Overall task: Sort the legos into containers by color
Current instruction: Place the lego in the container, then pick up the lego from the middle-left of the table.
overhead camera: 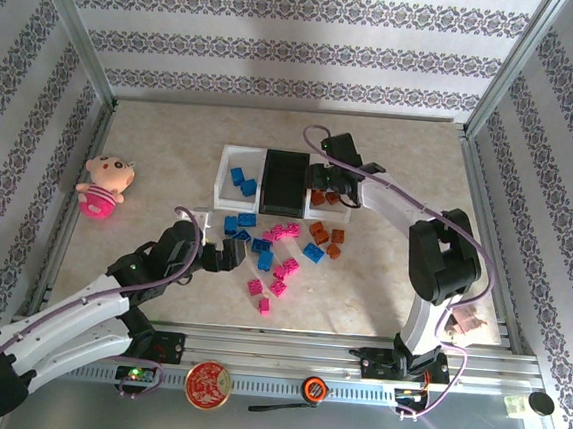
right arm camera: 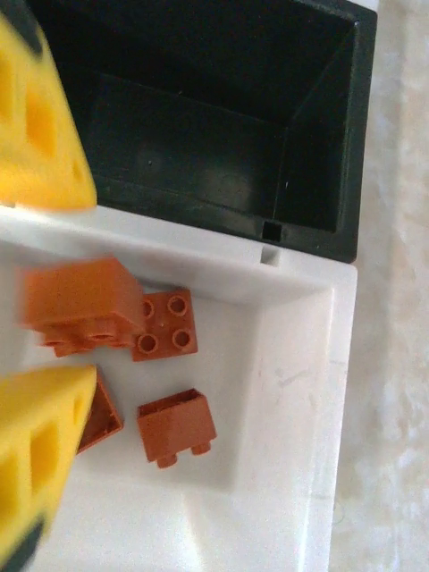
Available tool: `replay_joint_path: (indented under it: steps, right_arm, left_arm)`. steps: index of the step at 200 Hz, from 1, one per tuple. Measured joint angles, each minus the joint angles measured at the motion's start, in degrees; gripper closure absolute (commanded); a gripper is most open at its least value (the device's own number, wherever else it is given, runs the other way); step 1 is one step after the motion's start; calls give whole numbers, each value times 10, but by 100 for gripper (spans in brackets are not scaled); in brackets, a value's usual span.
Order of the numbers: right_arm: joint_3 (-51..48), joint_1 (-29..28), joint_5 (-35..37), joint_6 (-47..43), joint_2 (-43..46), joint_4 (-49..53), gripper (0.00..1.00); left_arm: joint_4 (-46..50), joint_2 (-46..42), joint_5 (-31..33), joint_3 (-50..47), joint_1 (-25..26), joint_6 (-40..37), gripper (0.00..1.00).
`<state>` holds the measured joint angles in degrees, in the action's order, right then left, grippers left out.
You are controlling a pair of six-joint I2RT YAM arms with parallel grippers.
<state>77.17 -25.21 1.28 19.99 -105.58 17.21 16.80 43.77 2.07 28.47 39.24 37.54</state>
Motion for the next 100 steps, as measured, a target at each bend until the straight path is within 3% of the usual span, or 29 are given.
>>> replay_joint_path:
  steps: [44,70,100]
  right_arm:
    - [-18,1,-7,8,24,-5,40]
    - [-84,-10,-14,10,106,-16,40]
    - [-164,-45,-24,13,207,-46,40]
  left_arm:
    - [23,6,-1,0,0,2,1]
    - [23,42,-7,2,0,0,7]
    - [22,142,-31,34,1,-14,13]
